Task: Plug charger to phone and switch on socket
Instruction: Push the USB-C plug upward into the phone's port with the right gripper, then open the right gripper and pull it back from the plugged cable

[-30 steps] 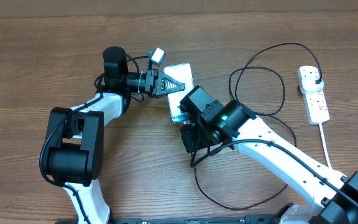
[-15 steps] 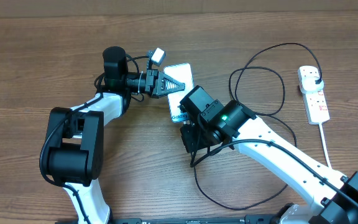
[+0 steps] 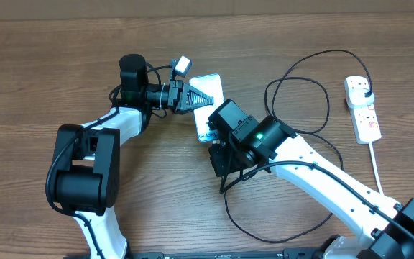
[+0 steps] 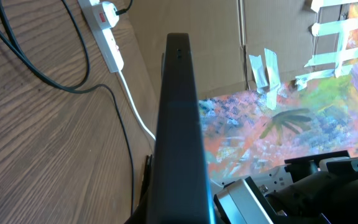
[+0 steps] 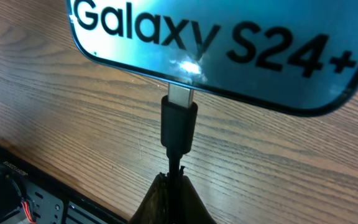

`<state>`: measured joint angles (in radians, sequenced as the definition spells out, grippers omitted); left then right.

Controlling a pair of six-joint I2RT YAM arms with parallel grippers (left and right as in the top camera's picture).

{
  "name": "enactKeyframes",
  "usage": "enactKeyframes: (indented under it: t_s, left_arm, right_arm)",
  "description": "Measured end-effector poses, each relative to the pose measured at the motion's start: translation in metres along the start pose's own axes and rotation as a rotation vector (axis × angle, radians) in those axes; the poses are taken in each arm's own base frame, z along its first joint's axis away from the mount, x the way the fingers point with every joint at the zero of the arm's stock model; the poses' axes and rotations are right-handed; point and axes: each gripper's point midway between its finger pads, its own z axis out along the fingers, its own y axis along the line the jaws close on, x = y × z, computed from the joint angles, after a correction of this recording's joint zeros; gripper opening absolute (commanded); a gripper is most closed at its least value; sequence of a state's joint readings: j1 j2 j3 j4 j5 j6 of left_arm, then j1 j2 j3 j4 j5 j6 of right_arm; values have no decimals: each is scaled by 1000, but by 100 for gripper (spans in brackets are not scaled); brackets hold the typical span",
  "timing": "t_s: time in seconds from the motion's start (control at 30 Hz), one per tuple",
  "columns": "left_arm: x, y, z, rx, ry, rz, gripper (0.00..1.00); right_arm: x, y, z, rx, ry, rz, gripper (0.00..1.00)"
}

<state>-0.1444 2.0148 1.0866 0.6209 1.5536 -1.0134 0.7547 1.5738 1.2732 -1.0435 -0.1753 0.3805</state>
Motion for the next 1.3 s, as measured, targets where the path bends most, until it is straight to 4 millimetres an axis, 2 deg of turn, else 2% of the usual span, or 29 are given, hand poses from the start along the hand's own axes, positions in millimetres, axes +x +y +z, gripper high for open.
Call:
enactKeyframes:
  t_s: [0.7,1.0,1.2,1.3]
  left_arm:
    - [0,0,0,-1,-1,1,4]
    - [-1,1,0,-5,-8,16,4]
    - [-1,1,0,-6,-9,19,4]
    - [0,1,2,-3,-2,19,4]
  right_arm:
    - [-6,-4,0,28,-28,7,4]
    - [-24,-5,-1,45,-109,-3,5]
    - [-27,-7,-2,57,-125,-3,22]
    - [-25,-10,-2,70,-117,1,40]
